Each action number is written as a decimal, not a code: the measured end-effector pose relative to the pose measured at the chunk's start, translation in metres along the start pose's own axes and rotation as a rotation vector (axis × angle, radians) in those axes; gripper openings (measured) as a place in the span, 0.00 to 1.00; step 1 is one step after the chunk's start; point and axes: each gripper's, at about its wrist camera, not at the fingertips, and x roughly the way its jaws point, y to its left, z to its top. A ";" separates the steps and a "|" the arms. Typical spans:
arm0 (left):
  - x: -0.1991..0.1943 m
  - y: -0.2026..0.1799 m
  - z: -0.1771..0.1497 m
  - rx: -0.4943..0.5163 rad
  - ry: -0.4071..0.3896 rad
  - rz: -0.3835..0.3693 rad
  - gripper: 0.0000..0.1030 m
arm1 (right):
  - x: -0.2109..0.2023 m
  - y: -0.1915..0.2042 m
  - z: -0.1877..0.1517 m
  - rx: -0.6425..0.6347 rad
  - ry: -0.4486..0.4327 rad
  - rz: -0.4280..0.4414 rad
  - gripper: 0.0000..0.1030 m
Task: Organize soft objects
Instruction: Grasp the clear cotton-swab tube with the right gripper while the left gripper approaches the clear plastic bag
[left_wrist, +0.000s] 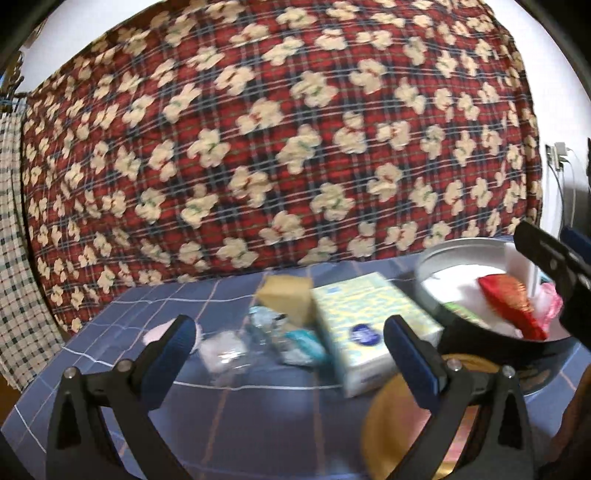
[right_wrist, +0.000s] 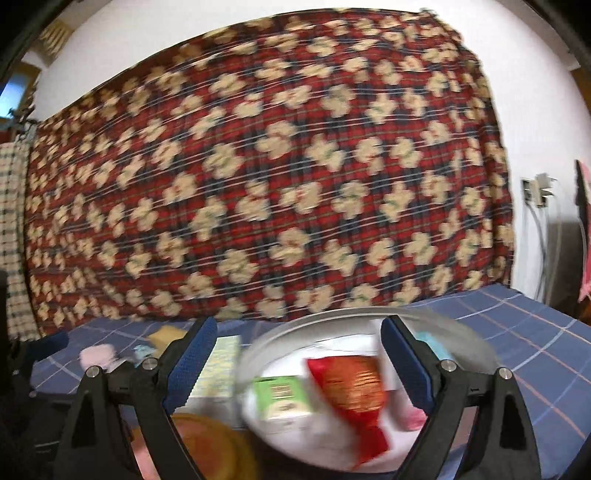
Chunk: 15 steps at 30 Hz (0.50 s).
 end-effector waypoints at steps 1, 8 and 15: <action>0.002 0.005 -0.001 -0.001 0.007 0.005 1.00 | 0.001 0.007 -0.001 -0.006 0.004 0.012 0.89; 0.027 0.054 -0.005 -0.063 0.099 0.079 1.00 | 0.016 0.058 -0.010 -0.062 0.101 0.126 0.89; 0.044 0.101 -0.012 -0.216 0.186 0.175 1.00 | 0.035 0.102 -0.014 -0.155 0.238 0.250 0.76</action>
